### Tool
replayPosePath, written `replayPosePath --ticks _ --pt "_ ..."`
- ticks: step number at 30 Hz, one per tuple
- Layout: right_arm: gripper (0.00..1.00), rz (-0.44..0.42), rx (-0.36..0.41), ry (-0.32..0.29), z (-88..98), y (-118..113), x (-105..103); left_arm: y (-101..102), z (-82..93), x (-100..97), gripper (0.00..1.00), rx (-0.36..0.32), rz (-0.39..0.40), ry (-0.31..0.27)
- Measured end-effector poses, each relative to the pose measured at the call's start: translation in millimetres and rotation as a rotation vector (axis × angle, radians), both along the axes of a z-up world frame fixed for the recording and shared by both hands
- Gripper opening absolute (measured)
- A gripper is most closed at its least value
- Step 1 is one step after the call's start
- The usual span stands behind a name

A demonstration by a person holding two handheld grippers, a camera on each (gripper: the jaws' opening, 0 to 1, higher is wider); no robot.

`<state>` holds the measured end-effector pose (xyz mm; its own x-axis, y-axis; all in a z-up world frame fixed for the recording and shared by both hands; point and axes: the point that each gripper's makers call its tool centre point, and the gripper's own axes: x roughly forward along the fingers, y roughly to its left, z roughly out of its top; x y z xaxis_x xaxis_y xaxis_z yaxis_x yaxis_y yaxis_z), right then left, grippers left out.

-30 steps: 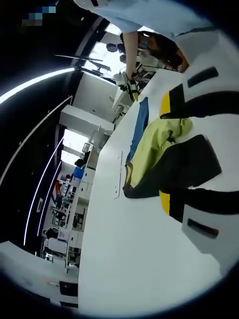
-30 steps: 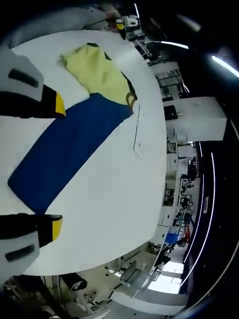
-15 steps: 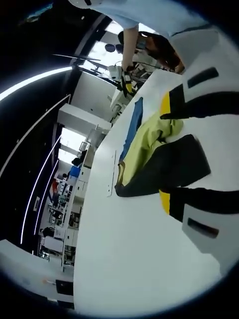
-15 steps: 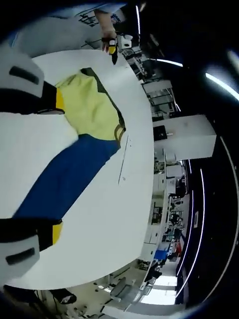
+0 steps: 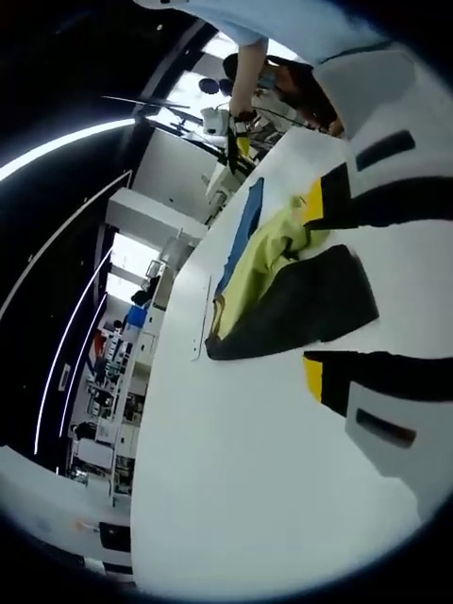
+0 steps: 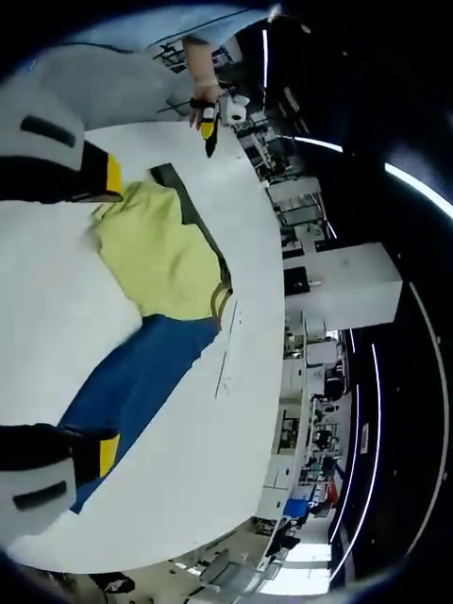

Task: Fold the garment on the visible template until the final outline fits inside the template.

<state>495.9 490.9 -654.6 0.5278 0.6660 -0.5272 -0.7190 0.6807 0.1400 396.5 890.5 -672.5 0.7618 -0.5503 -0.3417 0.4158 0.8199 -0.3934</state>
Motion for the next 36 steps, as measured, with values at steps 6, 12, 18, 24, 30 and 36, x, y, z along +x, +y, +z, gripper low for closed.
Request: replayPosePath --ticks 6,12,18,24,30,36 --pt "0.99 0.027 -0.001 -0.002 2.7 9 -4 7 -25.2 -9.6 0.43 0.023 0.015 0.063" --pt "0.99 0.042 0.009 -0.02 9.8 15 -5 4 -42.7 -17.8 0.41 0.036 0.0 0.115" --pt "0.98 0.045 0.011 -0.017 8.0 15 -10 -6 -64.2 -20.8 0.37 0.041 -0.036 0.191" --pt "0.94 0.033 0.005 -0.03 9.2 8 -14 -7 -77.3 -14.4 0.29 0.023 0.003 0.244" --pt "0.88 -0.012 0.015 -0.049 12.2 -5 -12 -9 -85.4 -9.3 0.16 -0.006 0.042 0.276" --pt "0.85 -0.034 0.022 -0.05 12.0 -9 -12 -7 -92.8 -4.2 0.0 0.015 0.075 0.291"
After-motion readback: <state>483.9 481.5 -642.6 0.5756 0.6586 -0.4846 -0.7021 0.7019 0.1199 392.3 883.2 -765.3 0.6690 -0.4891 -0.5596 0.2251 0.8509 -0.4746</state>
